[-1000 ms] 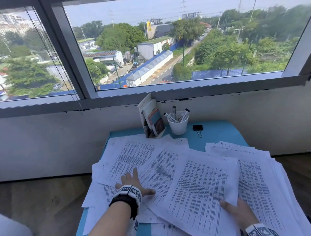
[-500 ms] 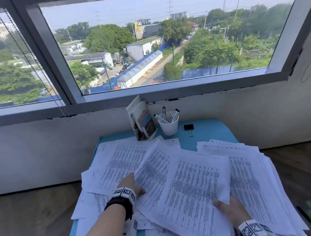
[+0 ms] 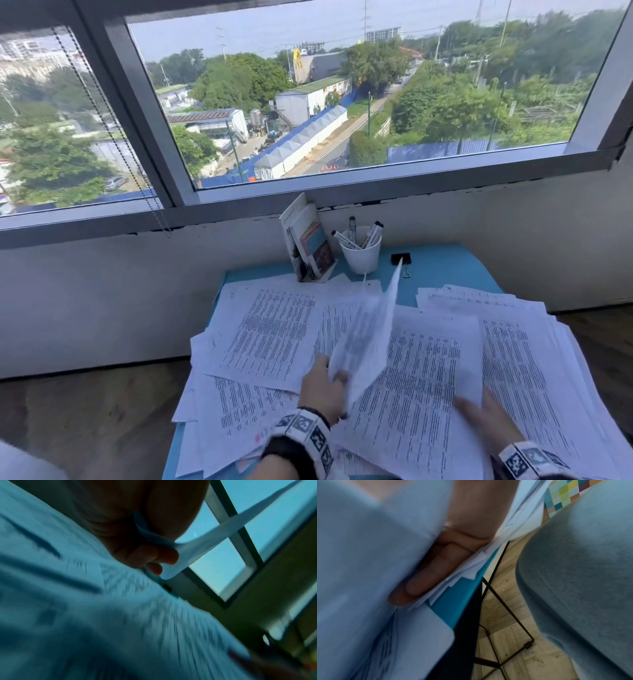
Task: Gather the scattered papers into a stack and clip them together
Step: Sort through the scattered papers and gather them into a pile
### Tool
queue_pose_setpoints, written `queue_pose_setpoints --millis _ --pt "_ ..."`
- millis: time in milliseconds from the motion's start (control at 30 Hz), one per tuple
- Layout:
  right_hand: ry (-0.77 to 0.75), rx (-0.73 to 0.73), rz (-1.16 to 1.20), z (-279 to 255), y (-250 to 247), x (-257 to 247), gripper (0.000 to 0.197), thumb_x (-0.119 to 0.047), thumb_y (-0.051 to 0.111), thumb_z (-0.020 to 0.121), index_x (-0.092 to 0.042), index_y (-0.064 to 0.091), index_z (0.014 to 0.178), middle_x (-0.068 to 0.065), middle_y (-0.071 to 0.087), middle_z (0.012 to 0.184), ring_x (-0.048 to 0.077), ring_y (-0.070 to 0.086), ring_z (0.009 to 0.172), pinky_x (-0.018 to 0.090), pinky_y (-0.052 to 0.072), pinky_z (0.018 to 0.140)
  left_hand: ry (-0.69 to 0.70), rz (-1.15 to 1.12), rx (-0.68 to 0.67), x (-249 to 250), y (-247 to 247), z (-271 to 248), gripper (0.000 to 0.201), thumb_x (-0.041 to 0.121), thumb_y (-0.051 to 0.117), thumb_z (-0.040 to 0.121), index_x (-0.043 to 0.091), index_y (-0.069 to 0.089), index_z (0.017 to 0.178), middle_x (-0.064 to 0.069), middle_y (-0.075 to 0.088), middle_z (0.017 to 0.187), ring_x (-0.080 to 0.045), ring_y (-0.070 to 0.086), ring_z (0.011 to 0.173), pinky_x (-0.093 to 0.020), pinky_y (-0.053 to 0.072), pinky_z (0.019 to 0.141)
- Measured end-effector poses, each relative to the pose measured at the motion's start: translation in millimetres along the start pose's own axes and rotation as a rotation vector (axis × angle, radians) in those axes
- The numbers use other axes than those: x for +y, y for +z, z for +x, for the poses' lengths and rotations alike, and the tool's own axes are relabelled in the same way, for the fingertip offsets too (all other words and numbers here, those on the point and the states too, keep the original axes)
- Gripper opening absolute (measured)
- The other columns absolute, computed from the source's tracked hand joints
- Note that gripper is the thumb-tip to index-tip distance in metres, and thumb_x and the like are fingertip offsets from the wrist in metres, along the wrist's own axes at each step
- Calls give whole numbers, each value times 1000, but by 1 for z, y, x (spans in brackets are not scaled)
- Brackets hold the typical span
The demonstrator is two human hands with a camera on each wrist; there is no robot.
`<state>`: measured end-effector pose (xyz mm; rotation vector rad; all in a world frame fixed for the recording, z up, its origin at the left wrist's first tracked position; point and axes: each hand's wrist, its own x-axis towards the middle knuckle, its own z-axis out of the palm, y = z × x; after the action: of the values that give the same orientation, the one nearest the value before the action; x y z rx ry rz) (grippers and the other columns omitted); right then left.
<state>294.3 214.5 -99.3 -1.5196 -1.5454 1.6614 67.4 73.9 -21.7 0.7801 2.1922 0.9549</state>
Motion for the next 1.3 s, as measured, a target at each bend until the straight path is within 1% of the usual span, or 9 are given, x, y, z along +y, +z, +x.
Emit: queue_pose_setpoints --millis 67,167,333,433,567,800,1033,1167,1300 --pt "28 -26 155 -1 2 -7 72 -45 58 84 -10 35 142 17 48 139 35 51 120 53 37 106 7 142 -30 -1 20 -10 23 23 42 99 15 39 120 -1 52 100 -20 60 80 -26 51 65" --pt "-20 -53 219 2 3 -10 120 -76 75 35 -15 43 133 8 58 125 29 53 116 50 37 106 57 265 -40 -2 36 -17 30 23 40 99 12 34 127 -6 53 97 -23 55 86 -30 47 81" --pt "-72 -91 52 -3 4 -5 109 -51 92 24 -10 54 117 11 68 101 31 65 93 50 51 88 125 403 -167 -14 46 -17 52 46 49 90 15 35 128 -7 57 105 -26 57 94 -34 46 84" --pt "-61 -136 14 -11 5 -13 109 -48 92 24 -7 50 116 11 68 96 30 67 86 40 55 74 118 385 39 -25 26 1 72 76 42 76 24 37 125 1 44 127 -17 47 116 -33 42 96" --pt "7 -157 130 -5 0 -3 118 -51 91 6 -7 52 108 21 68 100 40 66 91 56 52 85 -99 676 152 -47 -22 44 82 57 46 86 18 11 148 -7 14 154 -29 14 143 -42 25 114" --pt "11 -118 105 -5 3 -7 91 -38 91 30 -4 56 107 16 70 94 37 67 88 54 53 83 -76 822 66 -52 -46 58 29 25 44 92 14 46 120 -6 59 116 -26 60 104 -37 51 84" --pt "-36 -79 11 0 3 -5 31 1 68 80 0 55 108 13 68 85 31 67 76 35 51 62 259 656 167 7 -19 12 35 20 38 93 22 46 127 -5 67 91 -25 64 80 -31 54 72" --pt "65 -37 130 2 4 -6 29 -13 59 86 6 58 107 19 69 79 34 63 79 40 49 72 548 688 -92 37 62 -38 32 15 42 93 9 47 125 -13 66 102 -32 63 86 -36 49 76" --pt "103 -33 272 2 6 -5 51 -56 61 79 -8 63 95 21 68 84 36 62 85 42 47 77 453 816 -386 51 100 -54 34 8 42 92 -6 42 123 -29 58 113 -47 57 104 -51 44 85"
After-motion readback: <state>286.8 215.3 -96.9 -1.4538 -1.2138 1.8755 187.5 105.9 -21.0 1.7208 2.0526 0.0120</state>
